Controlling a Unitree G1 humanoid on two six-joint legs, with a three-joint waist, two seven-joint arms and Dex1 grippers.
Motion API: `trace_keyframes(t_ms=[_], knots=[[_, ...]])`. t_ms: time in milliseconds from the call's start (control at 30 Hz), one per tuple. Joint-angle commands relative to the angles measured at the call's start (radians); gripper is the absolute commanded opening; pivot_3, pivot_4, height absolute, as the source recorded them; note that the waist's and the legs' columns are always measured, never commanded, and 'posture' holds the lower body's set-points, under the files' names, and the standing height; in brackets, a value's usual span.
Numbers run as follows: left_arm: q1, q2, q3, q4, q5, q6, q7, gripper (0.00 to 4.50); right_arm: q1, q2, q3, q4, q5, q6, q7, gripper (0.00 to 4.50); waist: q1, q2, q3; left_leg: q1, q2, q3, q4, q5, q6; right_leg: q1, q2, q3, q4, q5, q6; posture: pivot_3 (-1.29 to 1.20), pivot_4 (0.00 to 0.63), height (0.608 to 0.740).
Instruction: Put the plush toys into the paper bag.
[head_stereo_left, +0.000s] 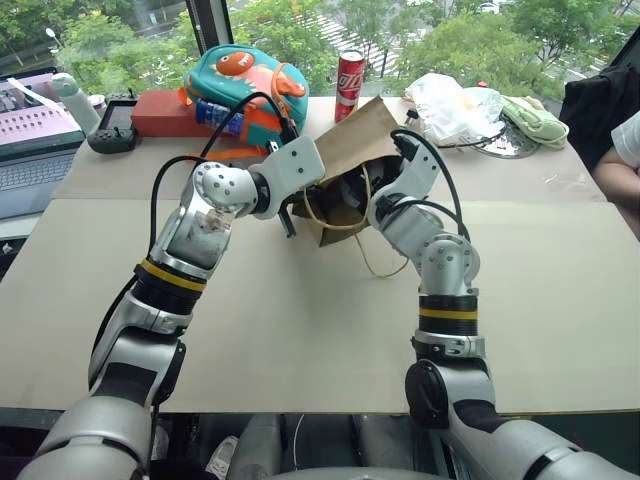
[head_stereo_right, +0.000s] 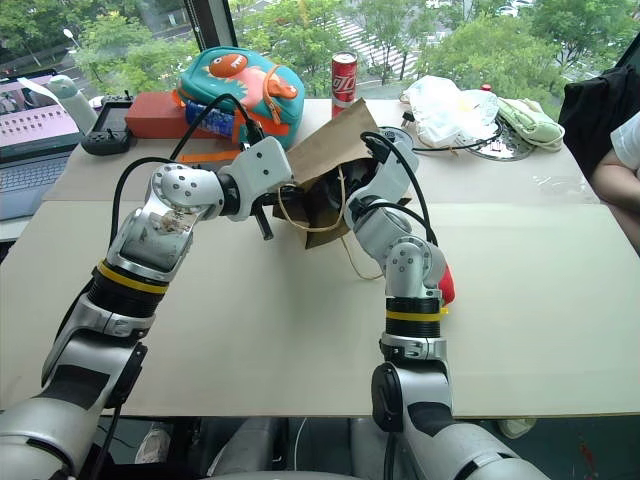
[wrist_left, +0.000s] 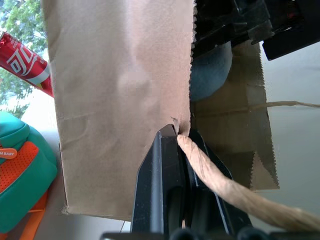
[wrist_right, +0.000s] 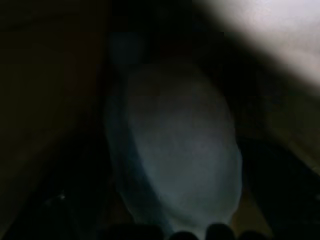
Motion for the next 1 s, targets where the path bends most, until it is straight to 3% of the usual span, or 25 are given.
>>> trace_keyframes(t_ms=[33, 333, 600, 800, 1000], knots=[[-0.021, 0.005, 0.004, -0.023, 0.003, 0.001, -0.005, 0.00, -0.064, 0.160, 0.035, -0.024, 0.048, -0.022, 0.008, 4.47, 0.000, 0.000, 0.000, 0.000, 0.000, 0.000, 0.000, 0.000, 0.000, 0.000, 0.000, 0.000, 0.000, 0.000, 0.000, 0.00, 0.150, 0.739], [-0.078, 0.041, 0.012, 0.078, -0.012, -0.056, -0.066, 0.00, 0.057, 0.067, 0.122, -0.186, 0.052, 0.122, -0.005, 4.47, 0.001, 0.000, 0.000, 0.000, 0.000, 0.000, 0.000, 0.000, 0.000, 0.000, 0.000, 0.000, 0.000, 0.000, 0.000, 0.00, 0.150, 0.739], [-0.136, 0.082, -0.011, 0.234, 0.000, -0.235, -0.194, 0.00, 0.147, 0.051, 0.140, -0.298, 0.046, 0.198, -0.032, 4.47, 0.001, 0.000, 0.000, -0.002, 0.000, 0.000, 0.000, 0.000, 0.000, -0.001, 0.000, -0.001, -0.001, 0.000, 0.000, 0.00, 0.150, 0.739], [-0.159, 0.065, -0.035, 0.320, 0.025, -0.341, -0.220, 0.00, 0.179, 0.043, 0.165, -0.331, 0.028, 0.225, -0.033, 4.47, 0.000, 0.000, 0.000, -0.003, 0.000, 0.000, 0.000, 0.000, 0.000, -0.002, 0.000, 0.000, 0.000, 0.000, 0.000, 0.00, 0.150, 0.739], [-0.157, 0.026, -0.033, 0.309, 0.030, -0.315, -0.216, 0.00, 0.245, -0.010, 0.171, -0.442, 0.044, 0.313, -0.026, 4.47, 0.002, 0.000, 0.000, -0.007, 0.000, 0.000, 0.001, 0.000, 0.000, -0.006, 0.000, 0.000, 0.000, 0.000, 0.000, 0.00, 0.150, 0.739]])
